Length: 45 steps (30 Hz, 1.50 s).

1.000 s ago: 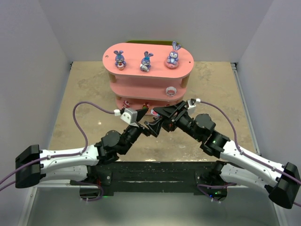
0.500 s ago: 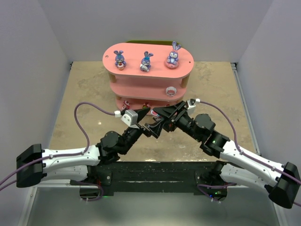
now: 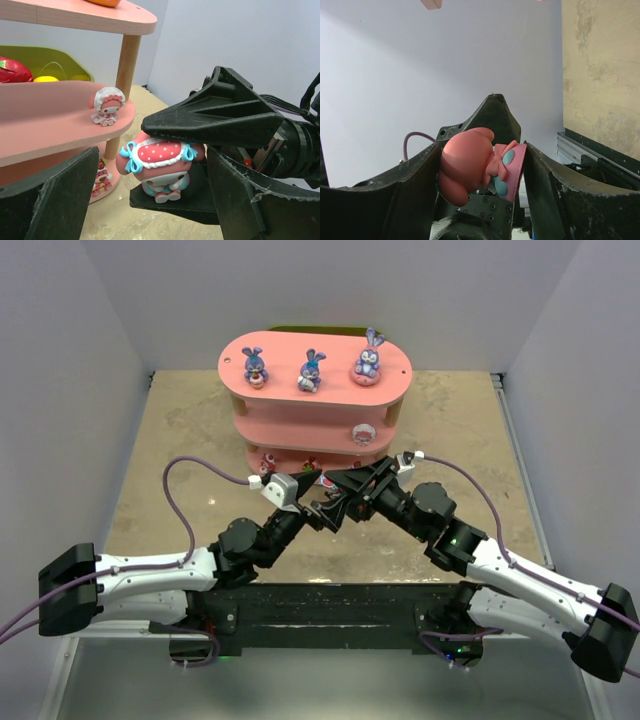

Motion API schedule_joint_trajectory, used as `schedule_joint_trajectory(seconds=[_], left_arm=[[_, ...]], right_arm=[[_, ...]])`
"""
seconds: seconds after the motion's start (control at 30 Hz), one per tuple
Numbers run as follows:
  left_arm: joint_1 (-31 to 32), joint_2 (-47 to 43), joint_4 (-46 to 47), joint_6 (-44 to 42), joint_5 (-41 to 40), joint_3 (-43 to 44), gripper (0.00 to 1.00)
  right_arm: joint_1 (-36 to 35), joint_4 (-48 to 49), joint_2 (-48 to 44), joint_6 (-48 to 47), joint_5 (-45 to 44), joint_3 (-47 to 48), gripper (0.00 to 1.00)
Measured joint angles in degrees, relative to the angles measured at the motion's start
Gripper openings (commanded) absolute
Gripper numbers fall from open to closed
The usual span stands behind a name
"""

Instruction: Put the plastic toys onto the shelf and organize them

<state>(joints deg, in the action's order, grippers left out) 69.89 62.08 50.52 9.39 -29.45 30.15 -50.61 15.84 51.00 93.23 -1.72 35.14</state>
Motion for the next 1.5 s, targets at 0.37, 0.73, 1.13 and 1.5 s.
schedule_joint_trajectory(seconds=[0.37, 0.73, 1.13, 1.5], left_arm=[[0.04, 0.07, 2.14, -0.02, -0.61, -0.02, 0.74], [0.37, 0.33, 2.10, 0.04, -0.39, -0.02, 0.22], [0.37, -0.07, 0.81, 1.16, -1.27, -0.02, 0.00], [0.35, -2.67, -2.21, 1.60, -5.70, -0.04, 0.01]], right_arm=[[0.00, 0.07, 0.00, 0.22, 0.17, -0.52, 0.35], [0.00, 0.04, 0.00, 0.22, 0.22, -0.90, 0.43], [0.00, 0.22, -0.44, -0.61, -0.31, -1.09, 0.80], [0.00, 1.33, -2.34, -2.60, -2.16, -1.53, 0.82]])
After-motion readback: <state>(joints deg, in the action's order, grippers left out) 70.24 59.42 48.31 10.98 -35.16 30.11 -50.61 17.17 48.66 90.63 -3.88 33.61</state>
